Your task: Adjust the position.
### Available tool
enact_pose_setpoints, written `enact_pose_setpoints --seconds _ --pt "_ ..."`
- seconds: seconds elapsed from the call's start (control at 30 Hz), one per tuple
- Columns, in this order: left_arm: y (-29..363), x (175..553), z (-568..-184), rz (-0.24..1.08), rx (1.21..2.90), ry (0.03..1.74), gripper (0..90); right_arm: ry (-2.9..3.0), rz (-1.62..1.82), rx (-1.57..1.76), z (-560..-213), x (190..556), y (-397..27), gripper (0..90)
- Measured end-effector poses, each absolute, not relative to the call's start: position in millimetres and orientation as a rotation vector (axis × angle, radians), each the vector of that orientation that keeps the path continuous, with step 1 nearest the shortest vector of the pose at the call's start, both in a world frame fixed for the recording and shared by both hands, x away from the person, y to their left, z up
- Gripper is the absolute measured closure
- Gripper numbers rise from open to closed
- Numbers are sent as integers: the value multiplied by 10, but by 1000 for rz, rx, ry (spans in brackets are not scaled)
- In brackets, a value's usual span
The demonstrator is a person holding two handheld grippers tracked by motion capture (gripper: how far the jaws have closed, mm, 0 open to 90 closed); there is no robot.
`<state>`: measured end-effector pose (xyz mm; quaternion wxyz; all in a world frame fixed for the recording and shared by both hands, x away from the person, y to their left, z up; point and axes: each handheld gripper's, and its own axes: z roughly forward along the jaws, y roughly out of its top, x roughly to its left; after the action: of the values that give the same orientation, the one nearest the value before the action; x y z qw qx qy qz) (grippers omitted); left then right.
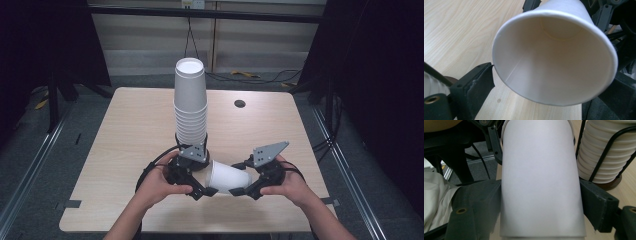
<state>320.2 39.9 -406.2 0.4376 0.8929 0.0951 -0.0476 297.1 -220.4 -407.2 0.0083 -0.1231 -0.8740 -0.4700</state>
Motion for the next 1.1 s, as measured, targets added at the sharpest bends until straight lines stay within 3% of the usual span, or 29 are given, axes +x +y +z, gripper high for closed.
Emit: enact_pose_setpoints --seconds 1.1 --pt "319 3202 -4072 -183 2186 184 82 -2731 -1475 -288 -4063 2971 -2136 238"
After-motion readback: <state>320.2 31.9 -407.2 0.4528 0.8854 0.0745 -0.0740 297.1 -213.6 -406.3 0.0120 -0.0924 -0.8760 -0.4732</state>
